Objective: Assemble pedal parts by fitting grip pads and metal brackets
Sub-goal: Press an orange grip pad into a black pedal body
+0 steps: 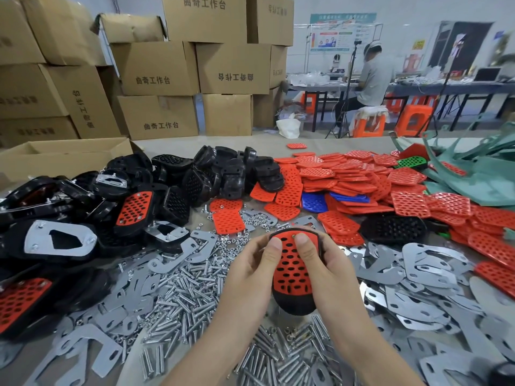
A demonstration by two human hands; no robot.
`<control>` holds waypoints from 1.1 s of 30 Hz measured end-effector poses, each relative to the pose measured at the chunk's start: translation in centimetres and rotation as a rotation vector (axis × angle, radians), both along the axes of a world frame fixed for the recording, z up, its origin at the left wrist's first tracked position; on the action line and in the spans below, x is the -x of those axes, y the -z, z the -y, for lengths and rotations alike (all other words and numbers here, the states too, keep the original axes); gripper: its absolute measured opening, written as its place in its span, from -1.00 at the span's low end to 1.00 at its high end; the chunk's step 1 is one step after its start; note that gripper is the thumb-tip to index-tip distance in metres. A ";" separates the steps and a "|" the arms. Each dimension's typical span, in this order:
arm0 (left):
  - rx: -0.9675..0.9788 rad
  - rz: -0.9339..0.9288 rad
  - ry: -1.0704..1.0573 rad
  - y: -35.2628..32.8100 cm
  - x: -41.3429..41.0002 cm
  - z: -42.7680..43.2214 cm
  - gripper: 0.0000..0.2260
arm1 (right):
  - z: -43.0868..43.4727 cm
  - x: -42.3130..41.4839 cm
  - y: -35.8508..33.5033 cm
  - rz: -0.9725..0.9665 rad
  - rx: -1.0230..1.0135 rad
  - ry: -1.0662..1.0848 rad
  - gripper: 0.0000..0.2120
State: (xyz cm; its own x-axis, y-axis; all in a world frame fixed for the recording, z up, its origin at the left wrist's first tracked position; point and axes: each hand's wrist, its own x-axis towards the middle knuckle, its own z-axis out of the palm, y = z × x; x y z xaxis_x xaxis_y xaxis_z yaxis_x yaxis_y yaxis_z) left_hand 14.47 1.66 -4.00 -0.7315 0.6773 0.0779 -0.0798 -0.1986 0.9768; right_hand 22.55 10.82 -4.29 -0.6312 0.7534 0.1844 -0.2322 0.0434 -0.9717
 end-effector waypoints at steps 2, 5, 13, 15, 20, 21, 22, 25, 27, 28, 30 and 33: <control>0.005 0.002 -0.001 -0.1 -0.1 0.0 -0.72 | 0.0 0.0 0.0 0.007 -0.010 0.005 -0.75; 0.017 -0.011 -0.003 -0.2 -0.2 0.0 -0.81 | -0.1 0.0 -0.1 0.019 -0.011 -0.007 -0.75; 0.054 -0.056 -0.041 -0.4 -0.5 0.0 -0.82 | -0.1 -0.1 0.0 0.044 0.004 -0.020 -0.74; 0.048 -0.072 -0.034 -0.5 -0.6 0.1 -0.82 | 0.0 -0.1 0.0 0.047 0.004 -0.018 -0.73; 0.025 -0.063 -0.012 -0.8 -0.5 0.0 -0.83 | 0.0 -0.1 -0.2 0.044 0.017 -0.014 -0.74; 0.025 -0.059 -0.009 -0.7 -0.4 0.0 -0.83 | 0.0 -0.1 -0.2 0.047 0.021 -0.023 -0.75; 0.027 -0.056 -0.008 -0.7 -0.4 0.0 -0.83 | 0.1 -0.1 -0.2 0.055 0.025 -0.035 -0.75; 0.033 -0.055 -0.013 -0.5 -0.2 0.0 -0.85 | 0.1 -0.1 -0.2 0.073 0.054 -0.064 -0.68; 0.048 -0.070 -0.003 -0.5 -0.1 0.1 -0.86 | 0.0 -0.2 -0.2 0.069 0.081 -0.078 -0.63; 0.052 -0.075 0.003 -0.5 -0.1 0.2 -0.87 | 0.0 -0.2 -0.3 0.069 0.088 -0.085 -0.62; 0.053 -0.071 0.007 -0.6 -0.1 0.2 -0.86 | -0.1 -0.3 -0.5 0.076 0.097 -0.103 -0.65; 0.052 -0.034 0.015 -0.7 -0.3 0.1 -0.83 | -0.2 -0.3 -0.6 0.092 0.105 -0.128 -0.68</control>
State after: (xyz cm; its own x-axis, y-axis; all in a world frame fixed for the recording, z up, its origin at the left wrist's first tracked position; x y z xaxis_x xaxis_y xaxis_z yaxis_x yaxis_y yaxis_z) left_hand 14.73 1.53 -3.25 -0.7190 0.6918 0.0668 -0.0493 -0.1467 0.9880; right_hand 22.86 11.04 -3.71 -0.7338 0.6778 0.0461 -0.1392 -0.0836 -0.9867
